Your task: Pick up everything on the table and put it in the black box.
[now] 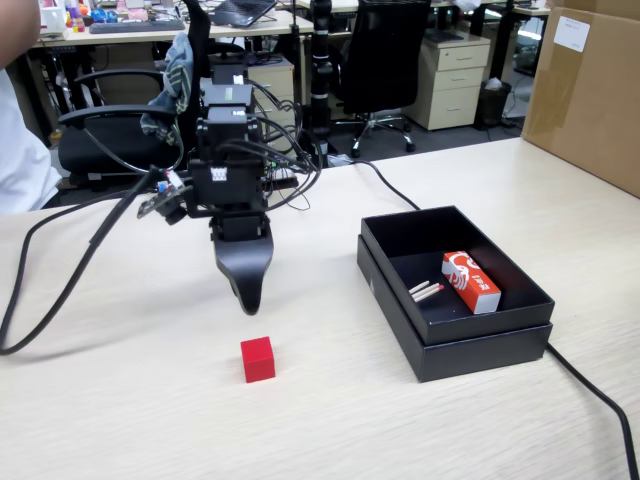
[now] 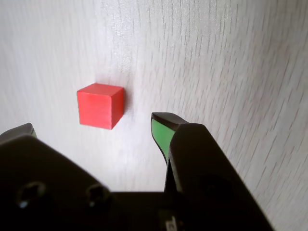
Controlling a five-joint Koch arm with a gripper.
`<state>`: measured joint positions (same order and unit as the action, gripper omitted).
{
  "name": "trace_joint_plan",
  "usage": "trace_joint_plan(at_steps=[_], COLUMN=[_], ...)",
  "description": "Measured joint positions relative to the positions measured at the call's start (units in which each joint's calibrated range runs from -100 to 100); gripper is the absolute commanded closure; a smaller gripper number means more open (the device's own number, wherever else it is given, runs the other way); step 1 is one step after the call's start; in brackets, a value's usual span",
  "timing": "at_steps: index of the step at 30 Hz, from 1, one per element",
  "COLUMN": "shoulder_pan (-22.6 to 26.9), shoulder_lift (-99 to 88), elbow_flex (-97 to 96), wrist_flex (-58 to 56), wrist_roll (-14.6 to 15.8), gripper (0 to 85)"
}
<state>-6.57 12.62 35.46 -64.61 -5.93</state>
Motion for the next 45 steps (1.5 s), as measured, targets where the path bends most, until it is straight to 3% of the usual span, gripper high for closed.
trace_joint_plan(at_steps=[8,32,36,44,45], shoulder_pan=[0.1,0.7,0.7,0.4,0.4], shoulder_lift=[15.9,23.6,23.7,23.9,23.9], elbow_flex=[11.9,14.7,14.7,14.8,14.8], wrist_flex=[0.0,0.0,0.0,0.0,0.0], wrist_roll=[-0.1,-0.2,-0.2,-0.2,-0.2], gripper=[38.2,38.3,43.1,44.0,47.5])
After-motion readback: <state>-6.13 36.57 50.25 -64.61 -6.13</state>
